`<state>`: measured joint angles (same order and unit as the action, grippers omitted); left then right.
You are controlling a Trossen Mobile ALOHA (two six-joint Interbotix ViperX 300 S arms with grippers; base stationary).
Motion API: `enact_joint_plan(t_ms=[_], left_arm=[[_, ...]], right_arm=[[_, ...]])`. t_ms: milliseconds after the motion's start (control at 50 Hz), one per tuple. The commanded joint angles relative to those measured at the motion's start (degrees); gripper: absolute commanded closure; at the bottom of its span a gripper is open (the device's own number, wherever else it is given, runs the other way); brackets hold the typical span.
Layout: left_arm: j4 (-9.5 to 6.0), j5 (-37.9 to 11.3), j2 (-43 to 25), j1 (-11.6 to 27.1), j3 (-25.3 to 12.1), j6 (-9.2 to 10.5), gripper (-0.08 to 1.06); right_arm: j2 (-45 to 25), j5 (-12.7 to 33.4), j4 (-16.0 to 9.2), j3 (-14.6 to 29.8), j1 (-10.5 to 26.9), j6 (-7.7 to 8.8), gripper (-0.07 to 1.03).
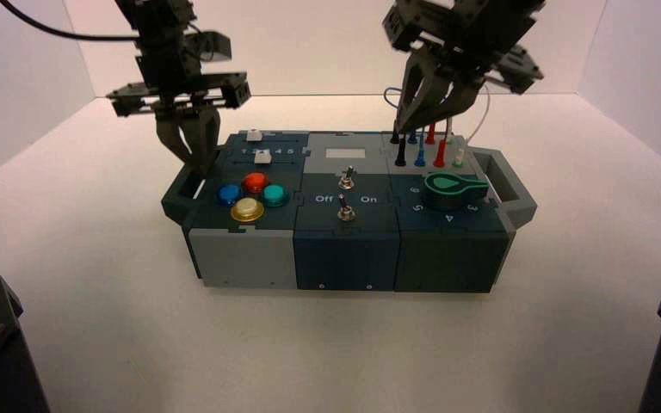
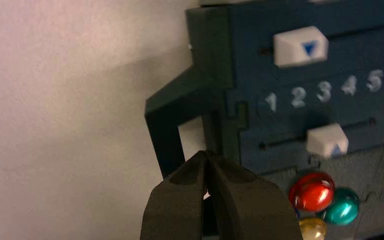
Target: Flip the top switch off with the right gripper.
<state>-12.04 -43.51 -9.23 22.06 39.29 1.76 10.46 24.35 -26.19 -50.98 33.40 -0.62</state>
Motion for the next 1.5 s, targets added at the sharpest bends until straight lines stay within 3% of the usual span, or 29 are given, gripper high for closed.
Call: enact_joint_plan(t_ms=[20,320,680,1500], left_arm=[[-0.18,0.79,-0.97,1.67,-1.85,-0.18,1.01],[-0.18,0.88,-2.64,2.02,-3.08,-0.18,1.01],[-0.26,0.88,-2.90,2.20,-2.99,-0.26,1.01],[-0.26,1.67,-3.16,2.90,-2.55,-0.44,1.01]], right_arm=[[-1.05,-0.44,-1.14,2.20,0.53,-0.18,0.99],[-2.72,-0.53,-5.80,2.02,3.25,-0.18,0.99],[-3.69,-1.41,-9.67,0.00,3.43,-0.97,0.99],[-8.96,-1.58,-11.43,2.29,3.43,-1.23,0.99]])
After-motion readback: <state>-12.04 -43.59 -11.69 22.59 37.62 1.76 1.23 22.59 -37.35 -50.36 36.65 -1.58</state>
